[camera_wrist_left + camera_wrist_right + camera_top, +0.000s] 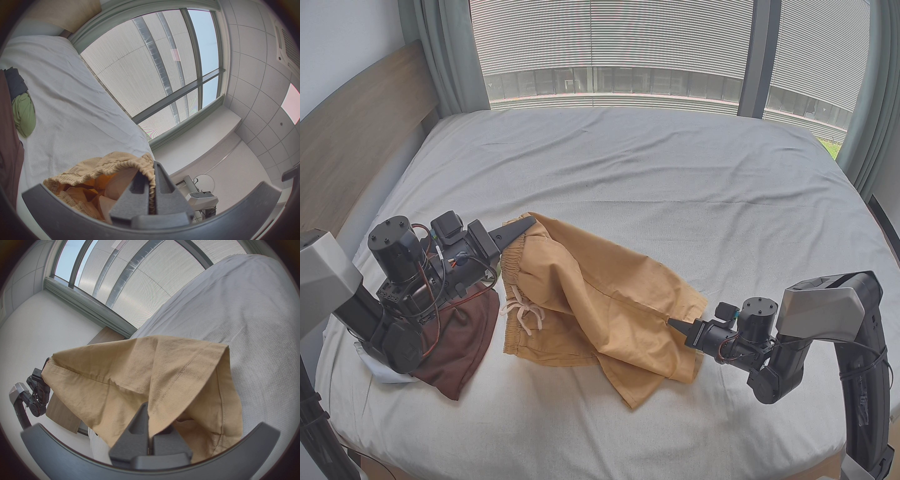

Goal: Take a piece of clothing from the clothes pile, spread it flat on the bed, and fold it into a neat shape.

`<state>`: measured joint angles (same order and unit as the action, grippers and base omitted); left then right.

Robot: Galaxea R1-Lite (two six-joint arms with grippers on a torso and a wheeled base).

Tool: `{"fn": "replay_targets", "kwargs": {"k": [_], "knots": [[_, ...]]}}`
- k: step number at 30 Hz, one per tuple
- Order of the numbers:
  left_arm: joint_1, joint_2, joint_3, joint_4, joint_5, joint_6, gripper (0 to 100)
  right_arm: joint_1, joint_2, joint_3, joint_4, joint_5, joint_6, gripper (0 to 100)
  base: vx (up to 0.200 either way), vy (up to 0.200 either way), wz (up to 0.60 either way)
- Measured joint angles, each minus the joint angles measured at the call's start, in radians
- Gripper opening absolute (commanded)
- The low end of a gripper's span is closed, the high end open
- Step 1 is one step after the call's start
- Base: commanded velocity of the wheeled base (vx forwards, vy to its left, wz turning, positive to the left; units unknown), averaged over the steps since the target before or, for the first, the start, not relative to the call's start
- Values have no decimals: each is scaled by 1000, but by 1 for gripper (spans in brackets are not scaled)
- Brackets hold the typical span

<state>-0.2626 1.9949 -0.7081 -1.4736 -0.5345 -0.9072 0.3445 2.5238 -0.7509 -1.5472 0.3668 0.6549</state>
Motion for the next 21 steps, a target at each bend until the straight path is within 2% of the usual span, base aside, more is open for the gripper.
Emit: {"fn": "replay_targets", "kwargs": {"k": [9,21], "knots": [[0,0,0,-2,-7,-2,0,-16,-83,62,0,12,-2,0,0,0,0],[25,-13,60,-64,-123,3,0,-37,-278,158,1,15,-6,0,0,0,0]]}}
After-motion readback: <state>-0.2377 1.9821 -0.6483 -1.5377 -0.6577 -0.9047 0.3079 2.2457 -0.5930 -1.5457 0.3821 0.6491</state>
